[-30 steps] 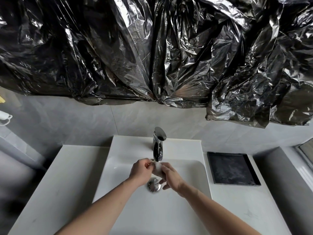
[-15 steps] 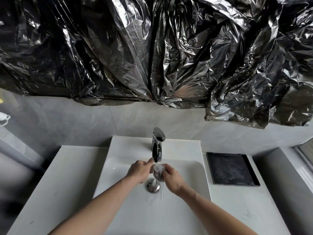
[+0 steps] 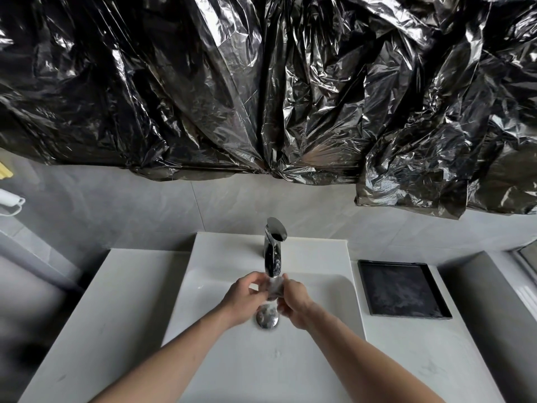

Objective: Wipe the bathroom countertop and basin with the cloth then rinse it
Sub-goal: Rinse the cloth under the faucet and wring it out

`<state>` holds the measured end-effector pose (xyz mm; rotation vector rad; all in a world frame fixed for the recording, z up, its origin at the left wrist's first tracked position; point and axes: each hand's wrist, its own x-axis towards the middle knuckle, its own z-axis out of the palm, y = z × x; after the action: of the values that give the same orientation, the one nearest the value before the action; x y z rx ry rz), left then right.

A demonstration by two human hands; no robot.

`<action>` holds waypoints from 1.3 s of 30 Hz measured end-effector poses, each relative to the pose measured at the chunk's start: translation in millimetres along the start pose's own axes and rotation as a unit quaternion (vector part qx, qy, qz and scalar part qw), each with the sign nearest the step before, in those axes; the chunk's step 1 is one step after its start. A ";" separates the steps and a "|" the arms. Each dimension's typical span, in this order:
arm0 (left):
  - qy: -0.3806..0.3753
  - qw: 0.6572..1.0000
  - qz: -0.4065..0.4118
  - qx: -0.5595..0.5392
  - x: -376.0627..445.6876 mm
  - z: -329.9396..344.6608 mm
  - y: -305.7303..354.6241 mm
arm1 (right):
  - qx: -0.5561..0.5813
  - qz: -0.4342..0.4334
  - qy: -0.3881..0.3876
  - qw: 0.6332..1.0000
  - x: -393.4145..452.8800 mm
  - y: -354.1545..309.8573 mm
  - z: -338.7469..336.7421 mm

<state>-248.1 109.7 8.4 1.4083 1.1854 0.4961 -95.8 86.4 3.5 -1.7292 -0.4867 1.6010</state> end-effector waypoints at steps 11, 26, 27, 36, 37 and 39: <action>0.109 0.978 -0.011 0.179 9.7 -3.1 -9.1 | -0.160 -0.134 -0.108 0.972 -26.9 0.8 -18.3; 0.172 0.970 -0.079 0.155 17.0 -18.5 -4.9 | -0.523 -0.320 -0.048 0.789 -16.1 -11.6 -6.6; 0.164 0.976 -0.068 0.126 15.6 -19.3 -6.3 | -0.535 -0.318 -0.038 0.782 -12.9 -12.9 -5.8; 0.025 0.992 -0.004 0.120 9.0 -9.4 -4.4 | -0.508 -0.317 -0.015 0.801 -10.6 -4.0 -25.0; 0.031 0.990 -0.007 0.139 9.9 -6.2 -2.9 | -0.493 -0.315 -0.007 0.811 -12.0 -0.7 -29.8; 0.058 0.983 -0.012 0.172 12.9 -0.3 -0.5 | -0.463 -0.310 0.004 0.830 -13.4 7.6 -39.7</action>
<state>-243.4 120.8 3.8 1.6736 1.4312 0.3723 -60.9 62.1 6.2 -1.8835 -1.8394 0.8866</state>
